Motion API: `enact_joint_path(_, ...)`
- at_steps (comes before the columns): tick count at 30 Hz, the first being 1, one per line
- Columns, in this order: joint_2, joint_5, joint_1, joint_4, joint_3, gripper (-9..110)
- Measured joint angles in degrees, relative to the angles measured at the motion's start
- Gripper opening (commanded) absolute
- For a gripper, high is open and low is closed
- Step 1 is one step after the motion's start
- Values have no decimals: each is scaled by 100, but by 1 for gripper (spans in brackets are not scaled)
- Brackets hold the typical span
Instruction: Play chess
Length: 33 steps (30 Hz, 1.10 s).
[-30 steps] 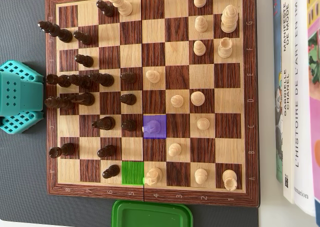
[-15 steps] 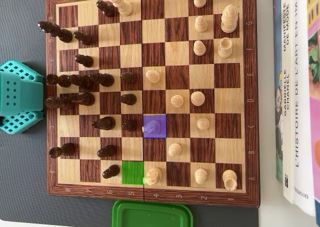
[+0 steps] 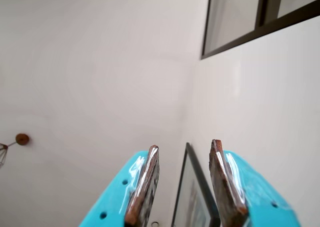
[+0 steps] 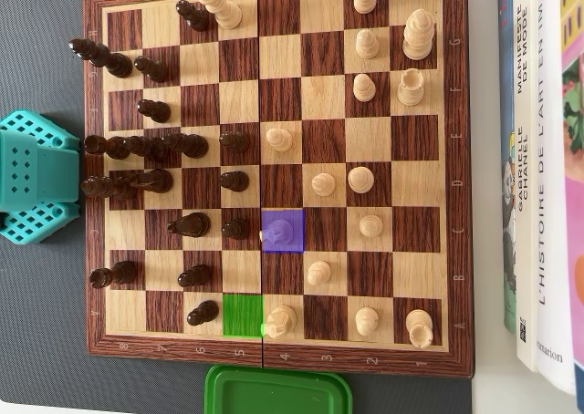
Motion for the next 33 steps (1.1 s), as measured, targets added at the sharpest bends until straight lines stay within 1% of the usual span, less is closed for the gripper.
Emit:
enact_joint_path(7,0,0,18,26,0,16)
enact_joint_path(12,0,0,18,747,-97,16)
enact_joint_path(20,9,-18,18,2786,-809,16)
enact_joint_path(33,9,-18,-26,6750,-1837,16)
